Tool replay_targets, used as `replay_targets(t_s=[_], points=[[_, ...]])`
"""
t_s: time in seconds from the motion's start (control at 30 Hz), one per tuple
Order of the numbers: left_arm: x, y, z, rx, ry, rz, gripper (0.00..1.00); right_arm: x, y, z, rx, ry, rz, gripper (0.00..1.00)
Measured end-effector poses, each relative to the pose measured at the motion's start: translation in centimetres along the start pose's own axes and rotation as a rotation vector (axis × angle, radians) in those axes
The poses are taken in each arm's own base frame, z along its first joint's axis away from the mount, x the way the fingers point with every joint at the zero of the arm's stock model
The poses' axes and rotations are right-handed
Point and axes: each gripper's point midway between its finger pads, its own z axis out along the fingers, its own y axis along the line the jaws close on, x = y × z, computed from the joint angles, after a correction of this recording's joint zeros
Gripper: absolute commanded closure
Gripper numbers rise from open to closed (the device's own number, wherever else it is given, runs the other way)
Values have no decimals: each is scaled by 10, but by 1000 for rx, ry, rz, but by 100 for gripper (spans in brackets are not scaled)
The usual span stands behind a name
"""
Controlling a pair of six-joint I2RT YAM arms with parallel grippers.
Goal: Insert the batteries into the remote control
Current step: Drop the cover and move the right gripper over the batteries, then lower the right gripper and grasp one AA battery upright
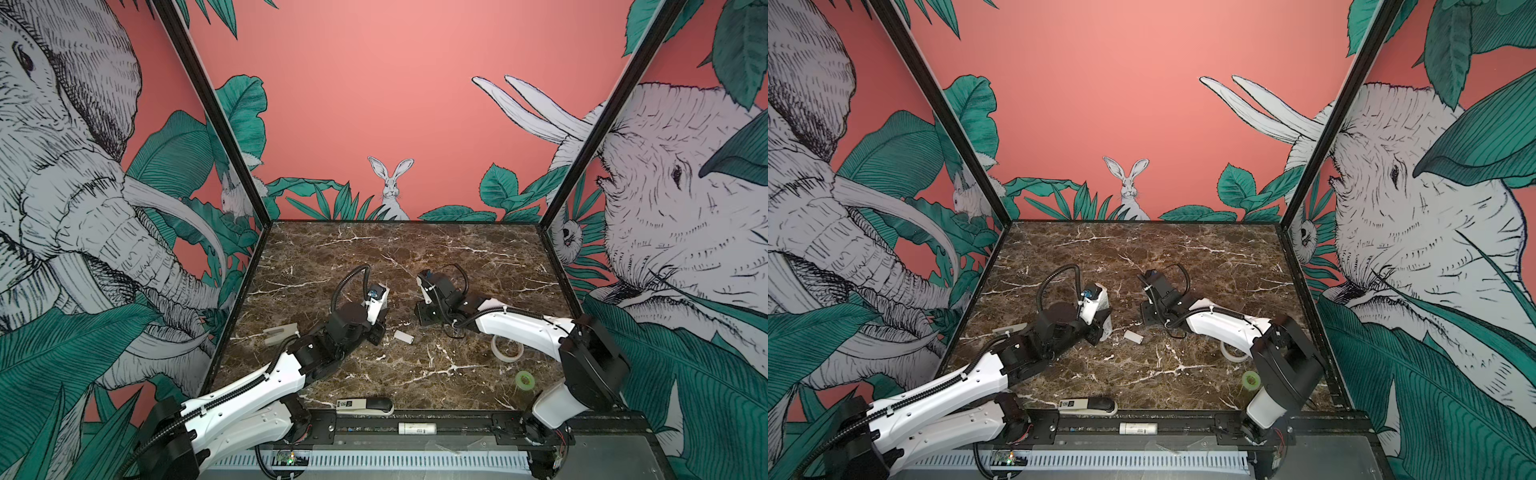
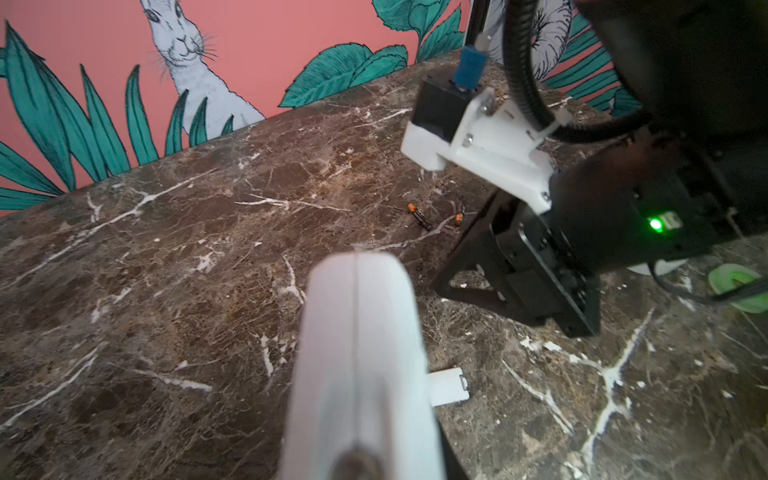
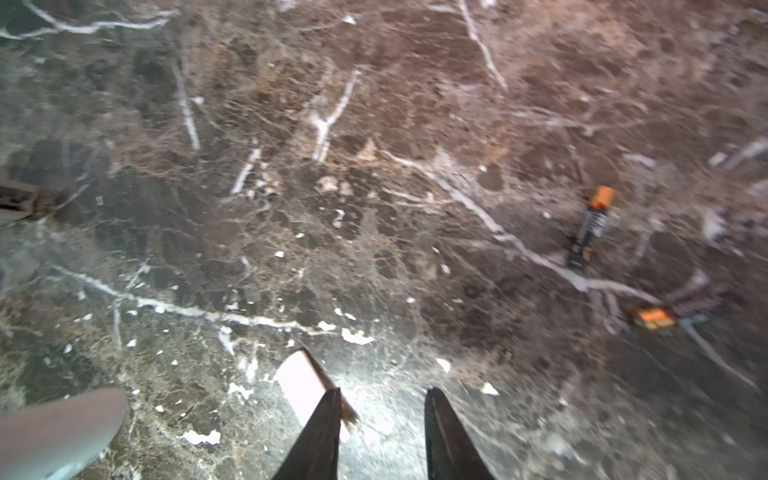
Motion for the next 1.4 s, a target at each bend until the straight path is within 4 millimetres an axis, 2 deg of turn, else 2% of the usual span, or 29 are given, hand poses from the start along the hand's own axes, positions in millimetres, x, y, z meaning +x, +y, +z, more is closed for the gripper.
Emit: replay_targets(t_s=[0.27, 0.6, 0.77, 1.03, 1.4], points=[[1, -7, -3, 83, 16, -34, 100, 2, -49, 12, 148, 113, 78, 68], [-15, 4, -16, 89, -44, -65, 100, -18, -90, 11, 234, 179, 109, 68], [-15, 8, -16, 80, -46, -70, 100, -19, -101, 16, 241, 216, 118, 68], [-9, 8, -10, 88, -20, -70, 100, -36, -101, 32, 238, 237, 85, 68], [-3, 8, -4, 101, 9, -63, 100, -29, -123, 31, 266, 270, 135, 67]])
